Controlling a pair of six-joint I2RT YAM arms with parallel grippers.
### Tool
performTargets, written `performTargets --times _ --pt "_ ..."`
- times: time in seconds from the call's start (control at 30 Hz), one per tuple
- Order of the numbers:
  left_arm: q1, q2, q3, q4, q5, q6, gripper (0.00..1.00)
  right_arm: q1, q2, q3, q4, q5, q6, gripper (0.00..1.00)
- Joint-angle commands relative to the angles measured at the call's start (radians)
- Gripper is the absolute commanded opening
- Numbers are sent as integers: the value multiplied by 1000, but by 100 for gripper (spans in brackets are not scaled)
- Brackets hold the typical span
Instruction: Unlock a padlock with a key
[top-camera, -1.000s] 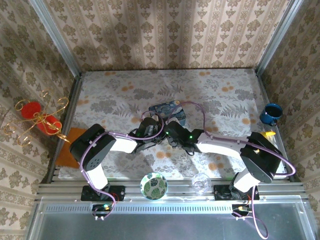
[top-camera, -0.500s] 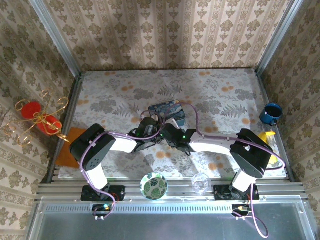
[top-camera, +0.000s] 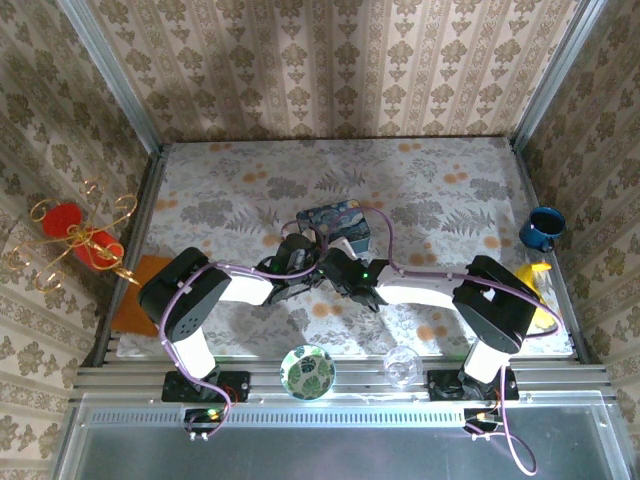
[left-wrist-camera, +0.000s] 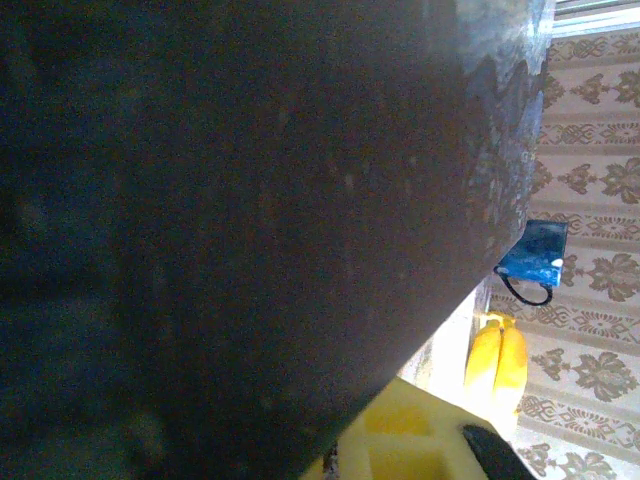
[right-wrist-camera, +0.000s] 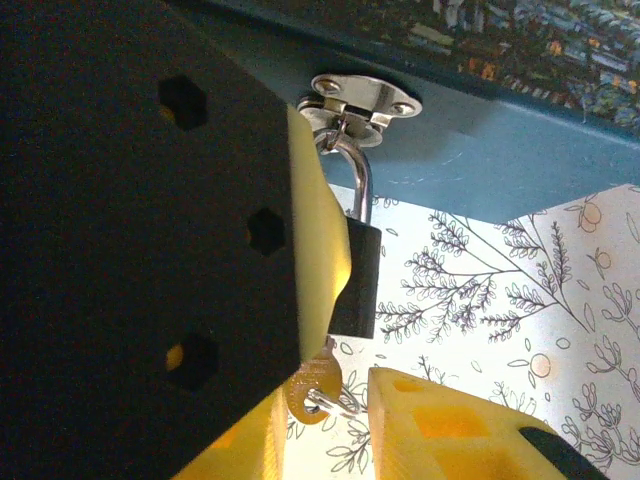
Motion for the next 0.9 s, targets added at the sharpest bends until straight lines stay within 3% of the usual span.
performTargets --times 0.0,0.4,0.87 --pt "-6 -29 15 -45 24 17 0 7 20 3 72 64 12 23" --pt "-8 -21 24 -38 43 13 0 -7 16 -48 210 68 23 6" --pt "-5 -14 25 -27 57 11 0 -210 -117 -180 366 -347 154 0"
